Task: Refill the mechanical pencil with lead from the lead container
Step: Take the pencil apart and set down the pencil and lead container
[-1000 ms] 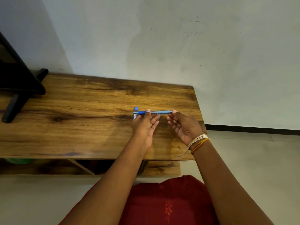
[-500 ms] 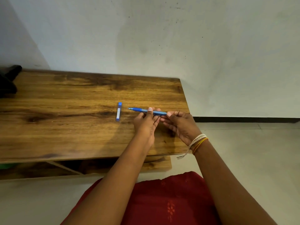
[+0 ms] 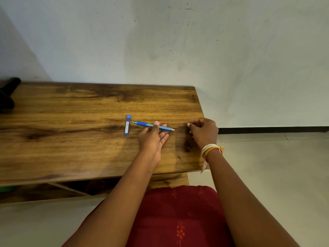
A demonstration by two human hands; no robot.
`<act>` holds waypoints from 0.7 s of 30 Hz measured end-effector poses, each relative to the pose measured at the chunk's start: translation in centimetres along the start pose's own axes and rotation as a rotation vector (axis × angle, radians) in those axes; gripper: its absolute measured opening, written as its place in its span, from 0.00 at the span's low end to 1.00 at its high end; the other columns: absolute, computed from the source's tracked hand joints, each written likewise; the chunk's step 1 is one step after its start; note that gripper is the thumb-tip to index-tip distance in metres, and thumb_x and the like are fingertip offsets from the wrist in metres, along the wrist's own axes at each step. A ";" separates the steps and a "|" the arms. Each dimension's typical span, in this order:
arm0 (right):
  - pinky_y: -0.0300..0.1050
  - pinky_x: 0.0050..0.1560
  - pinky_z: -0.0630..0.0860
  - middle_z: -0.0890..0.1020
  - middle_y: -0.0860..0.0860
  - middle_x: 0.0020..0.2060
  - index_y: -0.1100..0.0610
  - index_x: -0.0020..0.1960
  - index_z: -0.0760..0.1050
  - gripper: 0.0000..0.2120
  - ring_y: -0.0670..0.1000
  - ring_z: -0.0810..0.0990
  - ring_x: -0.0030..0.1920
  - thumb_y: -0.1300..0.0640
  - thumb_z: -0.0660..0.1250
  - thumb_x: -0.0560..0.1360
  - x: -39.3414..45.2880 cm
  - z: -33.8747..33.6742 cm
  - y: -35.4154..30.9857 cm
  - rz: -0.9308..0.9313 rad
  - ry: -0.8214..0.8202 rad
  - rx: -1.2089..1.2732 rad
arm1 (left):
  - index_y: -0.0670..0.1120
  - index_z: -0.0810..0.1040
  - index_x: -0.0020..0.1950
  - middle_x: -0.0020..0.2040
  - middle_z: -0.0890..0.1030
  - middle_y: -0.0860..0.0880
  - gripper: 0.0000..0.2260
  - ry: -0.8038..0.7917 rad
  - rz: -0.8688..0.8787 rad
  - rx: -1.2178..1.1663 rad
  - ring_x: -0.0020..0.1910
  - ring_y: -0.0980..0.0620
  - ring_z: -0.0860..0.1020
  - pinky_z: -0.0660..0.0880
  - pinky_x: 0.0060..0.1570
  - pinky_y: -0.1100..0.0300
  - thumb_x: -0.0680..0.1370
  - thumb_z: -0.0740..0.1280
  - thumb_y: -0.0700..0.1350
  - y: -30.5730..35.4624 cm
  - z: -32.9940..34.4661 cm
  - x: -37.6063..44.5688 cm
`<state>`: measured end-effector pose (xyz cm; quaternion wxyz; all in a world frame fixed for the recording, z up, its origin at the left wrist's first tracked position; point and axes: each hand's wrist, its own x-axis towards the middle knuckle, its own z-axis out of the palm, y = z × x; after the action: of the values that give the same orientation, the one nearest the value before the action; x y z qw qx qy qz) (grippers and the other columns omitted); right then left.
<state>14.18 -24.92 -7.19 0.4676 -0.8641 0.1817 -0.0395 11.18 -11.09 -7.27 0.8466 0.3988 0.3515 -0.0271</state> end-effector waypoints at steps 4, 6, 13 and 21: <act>0.44 0.54 0.78 0.85 0.52 0.43 0.56 0.46 0.84 0.07 0.48 0.81 0.44 0.55 0.74 0.70 0.7 0.5 0.3 0.000 -0.005 -0.038 | 0.41 0.76 0.55 0.48 0.82 0.44 0.08 -0.001 -0.001 0.010 0.48 0.49 0.82 0.77 0.49 0.55 0.80 0.62 0.43 0.5 -0.4 0.4; 0.42 0.53 0.76 0.86 0.52 0.44 0.56 0.46 0.85 0.07 0.48 0.80 0.44 0.55 0.74 0.70 0.8 0.6 0.4 0.009 0.001 -0.029 | 0.40 0.75 0.57 0.49 0.82 0.44 0.09 -0.002 -0.005 0.004 0.49 0.48 0.81 0.76 0.49 0.55 0.80 0.62 0.43 0.6 -0.5 0.5; 0.40 0.50 0.74 0.84 0.51 0.44 0.57 0.49 0.83 0.07 0.47 0.79 0.44 0.58 0.73 0.71 0.8 0.2 0.2 0.030 -0.043 -0.026 | 0.41 0.76 0.55 0.49 0.83 0.44 0.07 0.000 0.000 0.005 0.47 0.49 0.82 0.77 0.52 0.53 0.80 0.62 0.42 0.5 -0.4 0.3; 0.39 0.39 0.82 0.85 0.56 0.43 0.61 0.48 0.81 0.07 0.49 0.84 0.39 0.60 0.73 0.71 -1.5 0.7 -2.5 0.207 -0.461 0.352 | 0.42 0.75 0.51 0.47 0.82 0.43 0.05 -0.001 0.040 -0.038 0.44 0.49 0.82 0.78 0.47 0.56 0.80 0.62 0.42 1.1 -0.4 0.3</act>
<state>13.66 -22.58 -5.38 0.6406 -0.7329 0.1482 0.1745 11.53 -9.98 -6.98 0.8545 0.3897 0.3434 -0.0039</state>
